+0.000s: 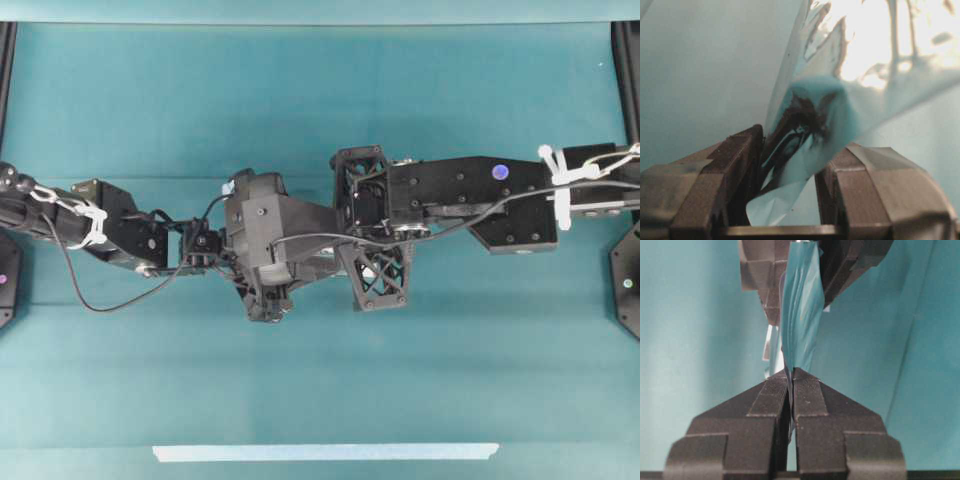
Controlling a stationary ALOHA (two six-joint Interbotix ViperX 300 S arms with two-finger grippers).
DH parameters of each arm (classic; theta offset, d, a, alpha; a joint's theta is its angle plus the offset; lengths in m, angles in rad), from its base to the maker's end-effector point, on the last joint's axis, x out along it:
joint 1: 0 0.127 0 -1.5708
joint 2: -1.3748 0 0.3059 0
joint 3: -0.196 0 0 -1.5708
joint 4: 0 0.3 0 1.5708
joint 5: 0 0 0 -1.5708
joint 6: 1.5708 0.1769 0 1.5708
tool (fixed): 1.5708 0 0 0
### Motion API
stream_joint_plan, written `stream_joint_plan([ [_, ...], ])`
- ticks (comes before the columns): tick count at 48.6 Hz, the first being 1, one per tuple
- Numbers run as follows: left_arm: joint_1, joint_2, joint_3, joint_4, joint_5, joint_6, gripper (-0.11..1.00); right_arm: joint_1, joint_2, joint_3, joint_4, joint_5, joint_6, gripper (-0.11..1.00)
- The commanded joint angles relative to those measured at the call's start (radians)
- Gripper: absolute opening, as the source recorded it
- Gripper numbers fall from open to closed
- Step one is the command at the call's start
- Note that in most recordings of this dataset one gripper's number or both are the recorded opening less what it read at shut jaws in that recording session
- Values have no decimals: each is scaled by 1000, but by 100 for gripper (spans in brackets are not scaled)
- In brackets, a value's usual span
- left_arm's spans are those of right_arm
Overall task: Hand over the silver zip bag and make it stand upright.
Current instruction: 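Close the left gripper on the bag's lower edge, then open the right gripper, release the bag, and pull it away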
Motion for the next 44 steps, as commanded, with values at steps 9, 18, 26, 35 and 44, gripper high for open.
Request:
stream_joint_plan([
  [9,3,-5,-11,-2,0,-2,35,5,-11,-5,3,-21,-5,1],
  [18,3,-5,-6,-3,2,0,35,5,-11,-5,5,-40,-5,1],
  [26,3,-5,-6,-2,8,2,35,5,-11,-5,5,-35,-6,7],
  [35,3,-5,-5,-2,8,2,30,5,-12,-5,3,-41,-2,57],
  [44,3,-5,-5,-3,8,2,27,5,-17,-5,-3,-55,-2,92],
])
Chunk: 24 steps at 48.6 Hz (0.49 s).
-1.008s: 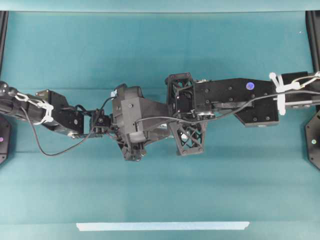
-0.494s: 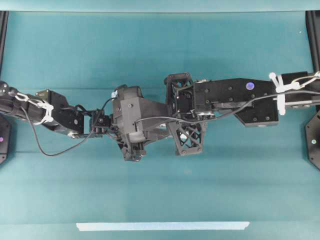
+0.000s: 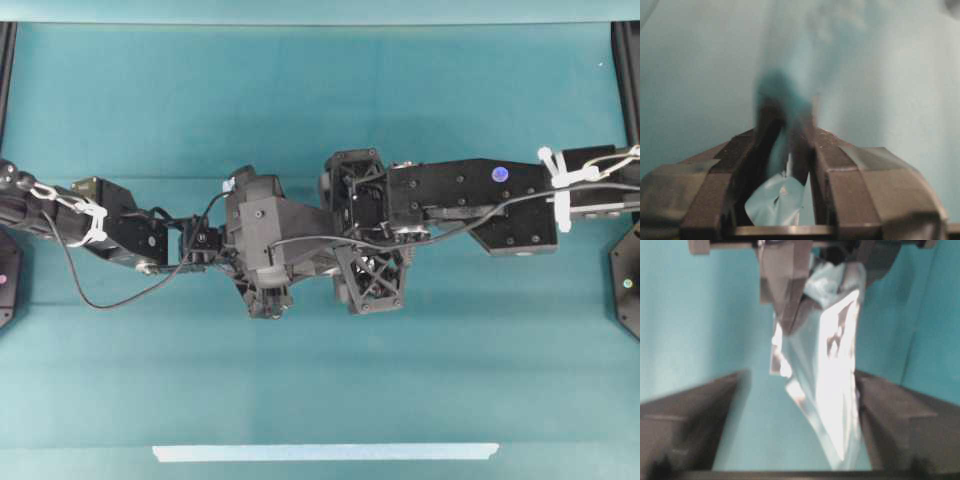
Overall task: Hand over the silver zip bag and make it stand upright.
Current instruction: 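Open the right gripper, release the bag, and pull it away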
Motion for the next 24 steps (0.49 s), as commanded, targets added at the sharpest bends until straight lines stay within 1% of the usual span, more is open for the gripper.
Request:
stream_joint_plan([
  [1,-5,-5,-5,-2,-3,2,27,3,-17,-6,-8,-12,-3,92],
  [4,-5,-5,-6,-2,-3,3,27,3,-18,-6,-11,-12,-2,89],
  [12,-5,-5,-5,0,-3,25,27,3,-28,-6,-35,-5,11,90],
  [17,-5,-5,-5,0,5,34,27,2,-46,-5,-71,2,26,90],
  [24,-5,-5,-5,-2,15,40,27,-6,-94,12,-126,20,81,90],
])
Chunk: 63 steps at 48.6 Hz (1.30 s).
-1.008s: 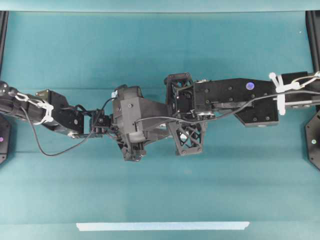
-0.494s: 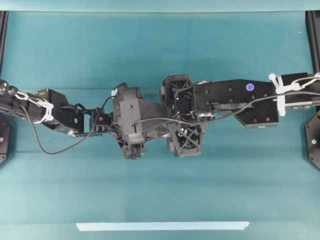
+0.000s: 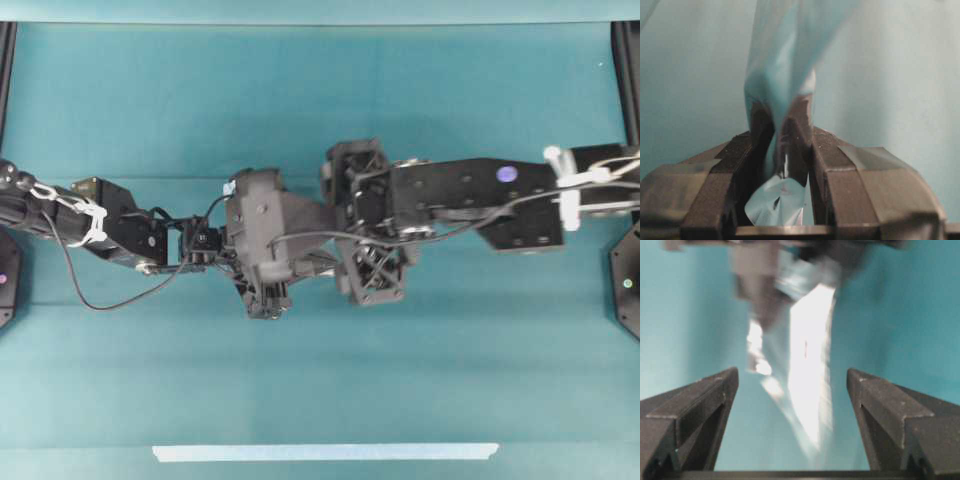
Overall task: Hand over the silver zip bag and make it stand upright.
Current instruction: 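Open the right gripper, release the bag, and pull it away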
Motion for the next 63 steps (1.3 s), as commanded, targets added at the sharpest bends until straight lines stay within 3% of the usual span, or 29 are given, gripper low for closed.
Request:
stream_joint_plan([
  [1,-3,-6,-3,-2,2,3,27,-6,-63,6,-32,11,44,90],
  [17,-3,-8,-3,0,2,3,27,-8,-225,124,-41,-28,210,90],
  [27,-3,-8,-3,-2,2,5,27,-6,-319,215,-41,-94,275,90],
  [42,-3,-8,-3,0,3,5,27,-2,-402,310,-41,-190,301,90],
  [63,-3,-12,3,0,3,43,27,-2,-437,353,-41,-272,302,90],
])
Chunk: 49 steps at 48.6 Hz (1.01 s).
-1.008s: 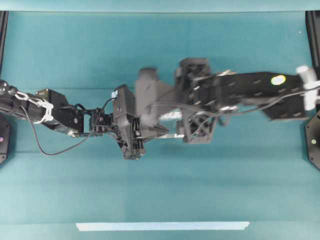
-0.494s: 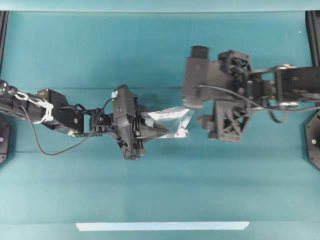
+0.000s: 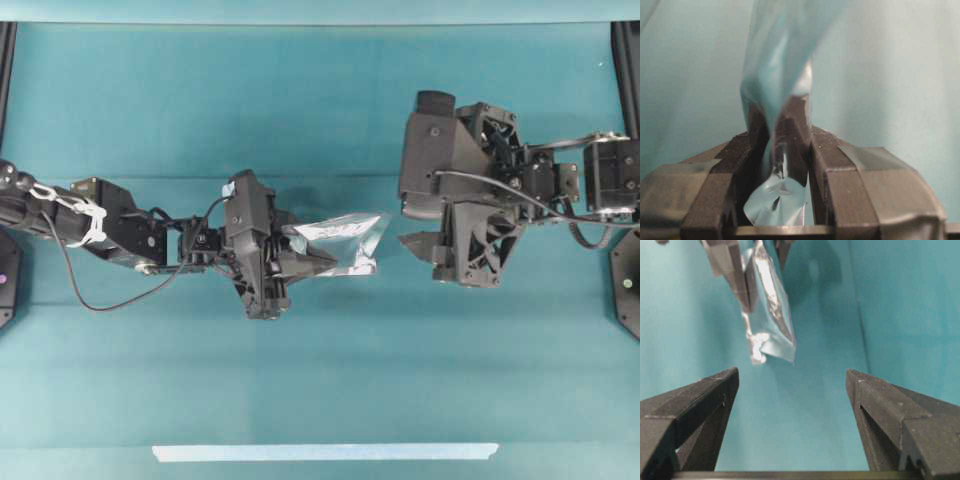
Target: Hand over the silver zip bag and make it stand upright.
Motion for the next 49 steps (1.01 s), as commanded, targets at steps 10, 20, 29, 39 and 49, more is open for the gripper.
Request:
stream_joint_plan([
  [10,-5,-11,-5,0,-3,31,27,3,-21,-6,0,-29,21,89],
  [20,-5,-11,-9,-2,25,34,27,3,-26,2,-2,-51,43,89],
  [29,-5,-12,-12,-2,34,35,27,3,-38,12,0,-51,44,89],
  [39,-9,-12,-14,-2,37,37,27,3,-48,21,-2,-57,55,89],
  [49,-12,-11,-14,0,37,37,27,3,-55,34,0,-74,71,89],
])
